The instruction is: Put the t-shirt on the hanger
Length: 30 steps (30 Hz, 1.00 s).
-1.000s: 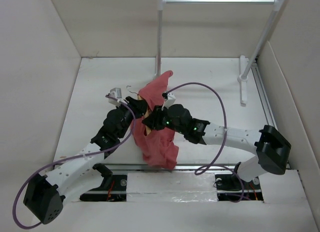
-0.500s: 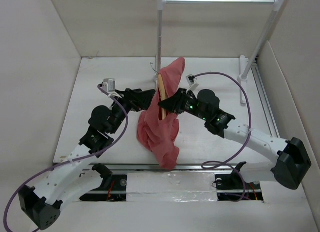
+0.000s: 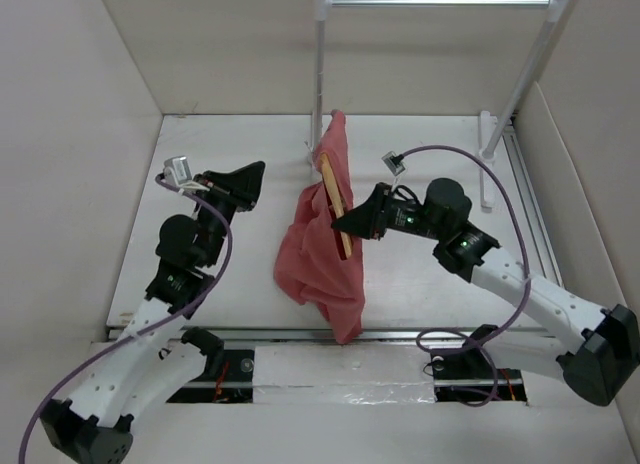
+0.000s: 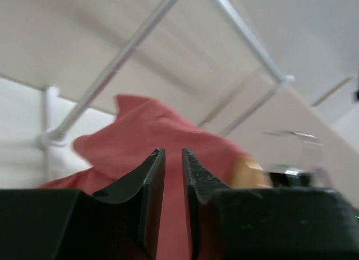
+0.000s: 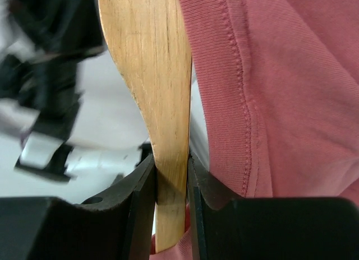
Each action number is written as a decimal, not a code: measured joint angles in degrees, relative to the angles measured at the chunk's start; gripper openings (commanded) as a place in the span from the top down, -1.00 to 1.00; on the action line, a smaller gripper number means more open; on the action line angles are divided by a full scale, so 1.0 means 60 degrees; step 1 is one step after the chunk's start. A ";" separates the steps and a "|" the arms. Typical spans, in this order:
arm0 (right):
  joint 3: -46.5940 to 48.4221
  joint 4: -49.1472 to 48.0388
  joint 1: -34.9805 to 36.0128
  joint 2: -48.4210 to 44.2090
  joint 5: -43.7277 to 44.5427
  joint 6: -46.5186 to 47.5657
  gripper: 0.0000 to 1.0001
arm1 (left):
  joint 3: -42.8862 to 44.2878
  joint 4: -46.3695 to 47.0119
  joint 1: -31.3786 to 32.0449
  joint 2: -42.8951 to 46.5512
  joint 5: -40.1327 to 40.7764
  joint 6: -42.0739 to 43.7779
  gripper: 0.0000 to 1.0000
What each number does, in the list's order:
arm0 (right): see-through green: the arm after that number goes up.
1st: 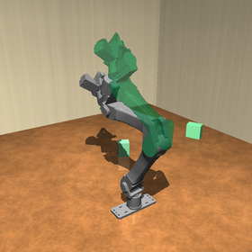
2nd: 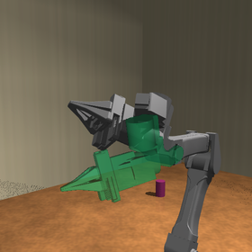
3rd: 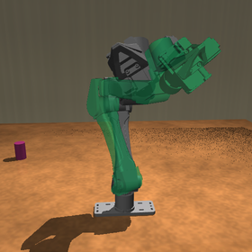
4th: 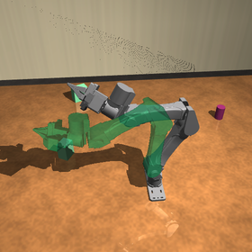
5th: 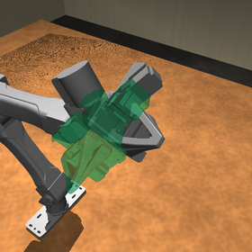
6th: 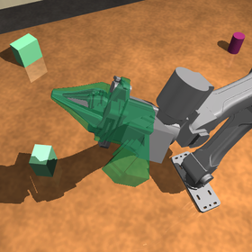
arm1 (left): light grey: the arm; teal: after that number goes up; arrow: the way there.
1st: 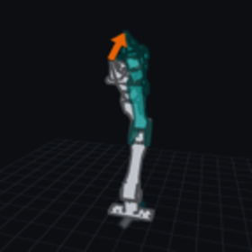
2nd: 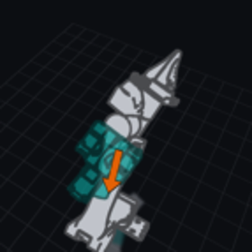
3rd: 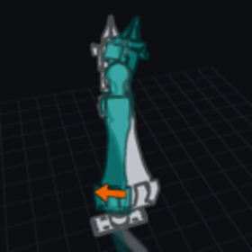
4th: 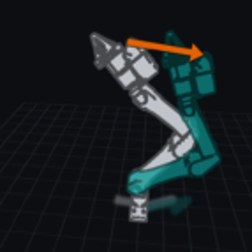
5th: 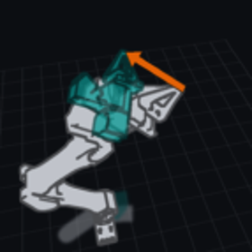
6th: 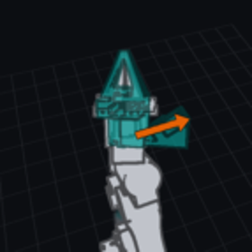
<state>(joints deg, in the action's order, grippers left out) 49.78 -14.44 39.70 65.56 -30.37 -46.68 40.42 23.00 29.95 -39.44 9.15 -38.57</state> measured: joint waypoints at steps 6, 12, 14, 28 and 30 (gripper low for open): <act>0.0171 0.0703 -0.0404 -0.0922 -0.2055 0.0423 1.00 | 0.0226 0.0685 -0.2186 -0.2656 -0.2820 -0.1257 -0.65; 0.0164 0.1337 -0.0499 -0.0994 -0.3610 0.0583 1.00 | 0.0237 0.1668 -0.3122 -0.4860 -0.5533 -0.2765 -0.98; 0.0160 0.1450 -0.0499 -0.0998 -0.3934 0.0637 1.00 | 0.0237 0.1847 -0.2987 -0.5045 -0.5967 -0.2987 -0.98; 0.0157 0.1555 -0.0623 -0.1118 -0.4619 0.0739 1.00 | 0.0270 0.2579 -0.2758 -0.5009 -0.5865 -0.3446 -0.98; 0.0153 0.1548 -0.0605 -0.1122 -0.4619 0.0739 1.00 | 0.0397 0.2637 -0.2758 -0.5260 -0.5665 -0.3501 -0.98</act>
<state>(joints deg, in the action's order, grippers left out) 50.70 -5.15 36.07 58.83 -58.08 -42.24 42.81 38.83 13.41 -71.00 -24.84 -59.57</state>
